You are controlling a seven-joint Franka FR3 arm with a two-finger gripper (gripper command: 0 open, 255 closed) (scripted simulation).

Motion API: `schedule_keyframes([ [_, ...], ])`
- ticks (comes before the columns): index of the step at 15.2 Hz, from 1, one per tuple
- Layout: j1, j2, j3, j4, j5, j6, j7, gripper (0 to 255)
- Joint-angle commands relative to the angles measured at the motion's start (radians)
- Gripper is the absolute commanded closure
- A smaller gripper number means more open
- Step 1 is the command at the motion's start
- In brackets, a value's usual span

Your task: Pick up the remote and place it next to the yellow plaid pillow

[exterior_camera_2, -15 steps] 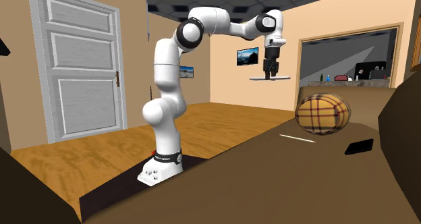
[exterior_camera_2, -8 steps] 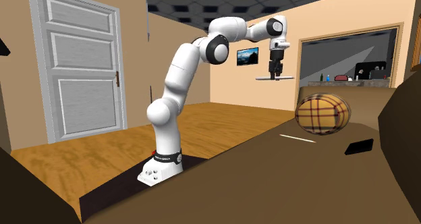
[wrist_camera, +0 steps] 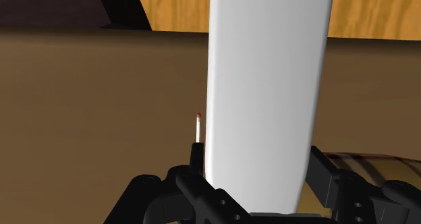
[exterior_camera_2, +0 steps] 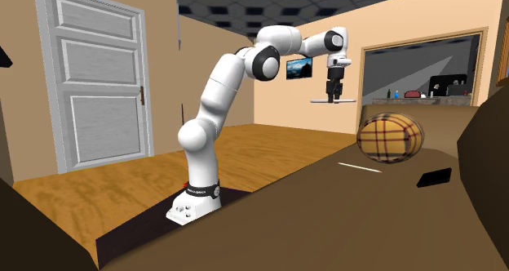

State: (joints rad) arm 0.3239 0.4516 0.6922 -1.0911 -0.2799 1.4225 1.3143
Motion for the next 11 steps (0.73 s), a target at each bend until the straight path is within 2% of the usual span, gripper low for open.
schedule_keyframes([
  [1,-0.016,-0.013,0.002,-0.049,0.008,0.037,0.0,255],
  [11,-0.07,-0.056,0.005,-0.251,0.033,0.197,0.001,255],
])
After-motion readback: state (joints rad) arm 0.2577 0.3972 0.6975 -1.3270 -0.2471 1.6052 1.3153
